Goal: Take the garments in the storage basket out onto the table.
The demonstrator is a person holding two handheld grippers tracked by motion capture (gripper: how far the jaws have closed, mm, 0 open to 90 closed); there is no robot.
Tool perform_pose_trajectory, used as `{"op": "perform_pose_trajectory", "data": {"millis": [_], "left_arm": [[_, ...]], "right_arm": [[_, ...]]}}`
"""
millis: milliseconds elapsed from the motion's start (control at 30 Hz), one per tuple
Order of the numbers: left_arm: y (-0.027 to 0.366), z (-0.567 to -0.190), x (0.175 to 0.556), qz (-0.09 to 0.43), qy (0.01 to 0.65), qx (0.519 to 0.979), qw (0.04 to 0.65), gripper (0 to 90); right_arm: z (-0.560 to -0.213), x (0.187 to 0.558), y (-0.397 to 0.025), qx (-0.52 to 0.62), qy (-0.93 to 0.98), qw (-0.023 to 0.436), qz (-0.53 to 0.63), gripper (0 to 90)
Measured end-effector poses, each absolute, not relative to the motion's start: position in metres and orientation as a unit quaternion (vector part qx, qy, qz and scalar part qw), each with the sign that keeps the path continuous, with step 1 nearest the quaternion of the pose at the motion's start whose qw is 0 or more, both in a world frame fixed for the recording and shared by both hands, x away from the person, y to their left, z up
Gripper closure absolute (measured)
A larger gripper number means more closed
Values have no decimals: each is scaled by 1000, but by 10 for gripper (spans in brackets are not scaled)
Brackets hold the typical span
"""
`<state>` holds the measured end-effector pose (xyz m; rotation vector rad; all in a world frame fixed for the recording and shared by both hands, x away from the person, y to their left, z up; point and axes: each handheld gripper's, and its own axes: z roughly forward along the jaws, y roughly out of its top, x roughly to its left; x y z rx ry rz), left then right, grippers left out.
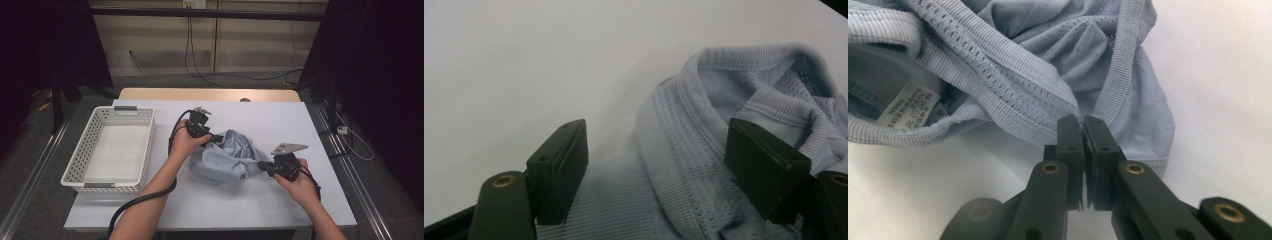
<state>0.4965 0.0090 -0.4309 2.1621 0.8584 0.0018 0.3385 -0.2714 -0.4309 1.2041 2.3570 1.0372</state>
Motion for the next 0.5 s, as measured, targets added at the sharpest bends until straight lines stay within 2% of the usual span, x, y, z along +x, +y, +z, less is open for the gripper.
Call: {"op": "perform_pose_trajectory", "data": {"millis": [300,467,500], "left_arm": [[-2,-444,488,-12,328,864,382,291],[-6,-446,481,-19,318,869,378,411],[-6,-446,479,-24,320,868,379,463]], "right_arm": [[-432,339,-267,417,821,147,362,868],[-432,339,-266,418,821,148,359,867],[-432,339,-266,418,821,148,359,867]]}}
